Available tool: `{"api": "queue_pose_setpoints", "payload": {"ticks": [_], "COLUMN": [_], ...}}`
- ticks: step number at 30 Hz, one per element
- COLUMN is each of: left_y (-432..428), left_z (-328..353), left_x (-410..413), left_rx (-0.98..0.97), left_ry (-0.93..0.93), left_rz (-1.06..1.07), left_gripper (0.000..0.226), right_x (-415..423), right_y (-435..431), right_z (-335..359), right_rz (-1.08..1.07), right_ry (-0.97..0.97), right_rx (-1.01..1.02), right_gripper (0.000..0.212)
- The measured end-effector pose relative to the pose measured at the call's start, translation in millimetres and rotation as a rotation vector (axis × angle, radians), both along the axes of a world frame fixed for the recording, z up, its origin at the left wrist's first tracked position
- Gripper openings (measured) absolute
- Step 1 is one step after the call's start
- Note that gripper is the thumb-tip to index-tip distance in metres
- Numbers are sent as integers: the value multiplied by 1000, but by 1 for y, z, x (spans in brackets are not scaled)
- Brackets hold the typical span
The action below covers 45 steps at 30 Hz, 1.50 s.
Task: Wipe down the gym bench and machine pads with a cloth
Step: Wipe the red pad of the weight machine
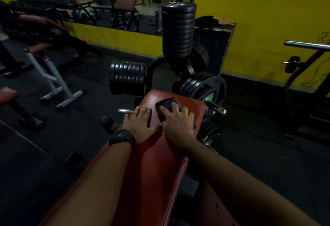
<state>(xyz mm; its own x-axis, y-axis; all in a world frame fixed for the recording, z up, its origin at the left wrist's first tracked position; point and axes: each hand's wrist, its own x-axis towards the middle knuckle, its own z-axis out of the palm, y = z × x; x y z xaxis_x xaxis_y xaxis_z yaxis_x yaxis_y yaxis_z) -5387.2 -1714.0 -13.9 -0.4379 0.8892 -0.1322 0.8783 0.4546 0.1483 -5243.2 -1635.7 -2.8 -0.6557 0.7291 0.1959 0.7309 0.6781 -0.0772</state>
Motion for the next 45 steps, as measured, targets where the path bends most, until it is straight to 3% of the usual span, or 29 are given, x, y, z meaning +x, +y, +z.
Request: {"api": "queue_pose_setpoints", "payload": {"ticks": [2,5,9,13,16,20,24,28,31,35,39,42,45], "left_y": [1,3,9,16,21,24,31,38,40,39,40,40,39], "left_z": [-1,-2,-3,-5,-7,-7,-9,-9,-10,-10,-10,-10,-9], "left_x": [-1,-3,-4,-10,-13,-16,-21,-24,-24,-26,-27,-27,-26], "left_rx": [12,9,23,36,26,17,18,36,36,45,52,59,58], "left_ry": [-5,6,14,24,11,3,14,37,22,-7,-6,2,16], "left_rz": [6,3,-7,-5,-12,-30,-38,-43,-42,-39,-31,-26,-39], "left_gripper": [99,98,99,116,112,102,104,101,101,103,104,104,111], "right_x": [0,12,20,-2,-17,-4,13,-2,-22,-13,10,8,-11], "right_y": [29,68,44,11,47,104,84,48,72,114,77,39,25], "right_z": [0,-1,-3,0,-2,-4,-10,-9,-6,-3,-13,-11,-10], "right_rz": [16,-207,-378,-105,15,-251,-463,-250,-44,-288,-502,-443,-239], "right_ry": [-45,-57,-28,-19,-47,-58,38,44,-23,8,114,100,27], "right_rx": [28,-6,-17,66,62,2,-44,48,57,-73,-102,-87,50], "right_gripper": [56,58,57,56,58,57,52,51,57,55,58,58,53]}}
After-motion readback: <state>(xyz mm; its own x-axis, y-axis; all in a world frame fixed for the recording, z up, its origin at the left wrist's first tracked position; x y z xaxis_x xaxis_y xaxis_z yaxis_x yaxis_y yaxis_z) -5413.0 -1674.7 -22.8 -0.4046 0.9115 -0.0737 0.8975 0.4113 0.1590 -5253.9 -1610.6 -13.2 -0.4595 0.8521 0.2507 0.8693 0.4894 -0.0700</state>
